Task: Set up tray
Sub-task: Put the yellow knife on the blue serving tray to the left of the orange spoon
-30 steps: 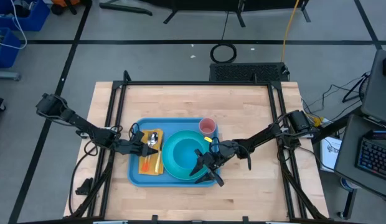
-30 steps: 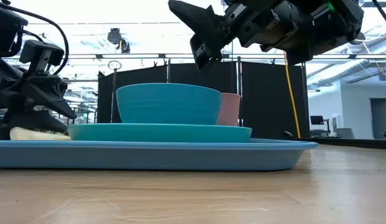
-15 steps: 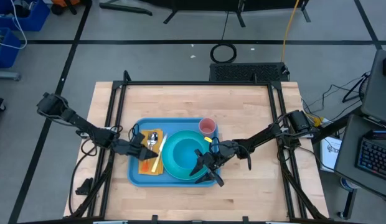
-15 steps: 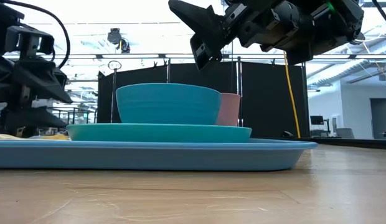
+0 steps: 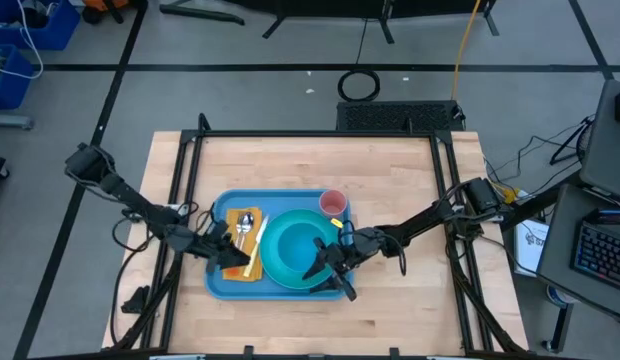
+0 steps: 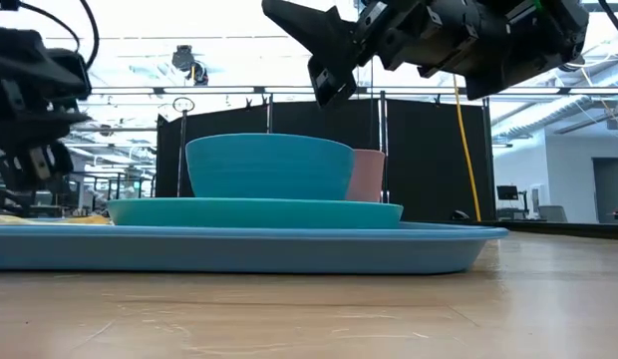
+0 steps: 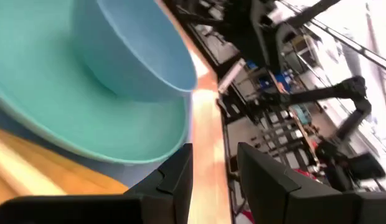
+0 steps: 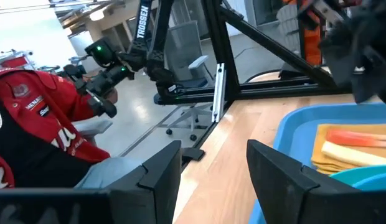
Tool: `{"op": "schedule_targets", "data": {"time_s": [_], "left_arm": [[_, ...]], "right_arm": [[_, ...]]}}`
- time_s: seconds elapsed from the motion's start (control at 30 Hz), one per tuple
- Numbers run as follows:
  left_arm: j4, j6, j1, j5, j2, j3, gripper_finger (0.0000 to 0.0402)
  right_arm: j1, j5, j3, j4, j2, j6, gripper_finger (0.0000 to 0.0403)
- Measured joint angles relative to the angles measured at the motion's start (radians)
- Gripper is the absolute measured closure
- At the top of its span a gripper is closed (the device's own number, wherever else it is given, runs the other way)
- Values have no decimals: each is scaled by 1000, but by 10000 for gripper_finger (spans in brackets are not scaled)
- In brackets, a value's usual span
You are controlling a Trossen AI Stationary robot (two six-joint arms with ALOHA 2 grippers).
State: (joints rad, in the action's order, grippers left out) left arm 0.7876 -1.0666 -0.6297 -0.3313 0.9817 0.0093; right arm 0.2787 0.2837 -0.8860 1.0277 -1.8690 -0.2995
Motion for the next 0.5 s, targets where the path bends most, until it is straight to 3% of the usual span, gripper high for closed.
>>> {"op": "schedule_targets", "data": {"time_s": [0.37,0.5], "left_arm": [[31,109,-133,-49,0,1,273],[84,157,-108,-185,0,1,273]], "right_arm": [[-5,-160,0,-39,28,5,232],[-16,-223,0,-89,67,0,232]]}}
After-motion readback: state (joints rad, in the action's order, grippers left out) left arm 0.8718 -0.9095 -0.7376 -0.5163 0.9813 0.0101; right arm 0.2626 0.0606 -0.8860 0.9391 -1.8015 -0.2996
